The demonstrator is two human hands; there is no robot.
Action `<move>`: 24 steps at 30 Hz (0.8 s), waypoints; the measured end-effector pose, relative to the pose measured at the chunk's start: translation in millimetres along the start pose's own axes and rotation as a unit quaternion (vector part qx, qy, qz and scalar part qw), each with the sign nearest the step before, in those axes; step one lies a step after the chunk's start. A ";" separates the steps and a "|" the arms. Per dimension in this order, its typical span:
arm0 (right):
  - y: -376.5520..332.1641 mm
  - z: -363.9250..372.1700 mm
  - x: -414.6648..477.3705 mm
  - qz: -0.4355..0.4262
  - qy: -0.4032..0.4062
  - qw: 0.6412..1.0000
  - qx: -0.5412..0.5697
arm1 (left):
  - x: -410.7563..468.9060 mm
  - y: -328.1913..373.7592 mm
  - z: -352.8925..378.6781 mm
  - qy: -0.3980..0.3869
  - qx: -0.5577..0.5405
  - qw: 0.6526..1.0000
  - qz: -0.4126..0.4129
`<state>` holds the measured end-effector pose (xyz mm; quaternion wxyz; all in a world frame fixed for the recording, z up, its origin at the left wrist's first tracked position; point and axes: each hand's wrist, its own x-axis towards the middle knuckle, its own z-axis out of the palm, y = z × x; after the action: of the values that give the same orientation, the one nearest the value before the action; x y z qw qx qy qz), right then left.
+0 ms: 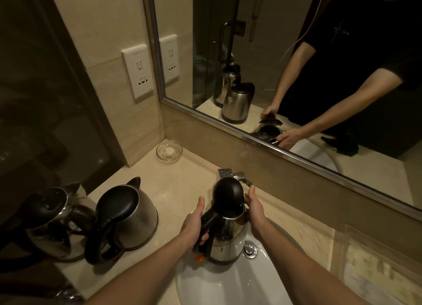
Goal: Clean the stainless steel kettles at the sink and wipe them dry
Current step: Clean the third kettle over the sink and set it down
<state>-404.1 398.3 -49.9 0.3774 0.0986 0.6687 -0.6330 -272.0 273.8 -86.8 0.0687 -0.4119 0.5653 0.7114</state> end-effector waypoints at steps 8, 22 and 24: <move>0.0 -0.1 0.0 0.003 0.009 1.000 -0.009 | 0.6 0.1 0.4 -0.003 0.006 1.000 -0.002; 2.0 0.5 1.2 0.005 0.007 1.000 -0.024 | -2.3 2.4 2.4 -0.004 0.006 1.000 -0.001; 1.6 -0.1 -0.2 0.003 0.002 1.000 -0.024 | -2.1 1.1 2.2 -0.005 0.007 1.000 -0.002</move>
<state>-403.0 398.8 -51.0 0.3798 0.0927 0.6844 -0.6155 -272.4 276.1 -84.6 0.0755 -0.4094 0.5688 0.7094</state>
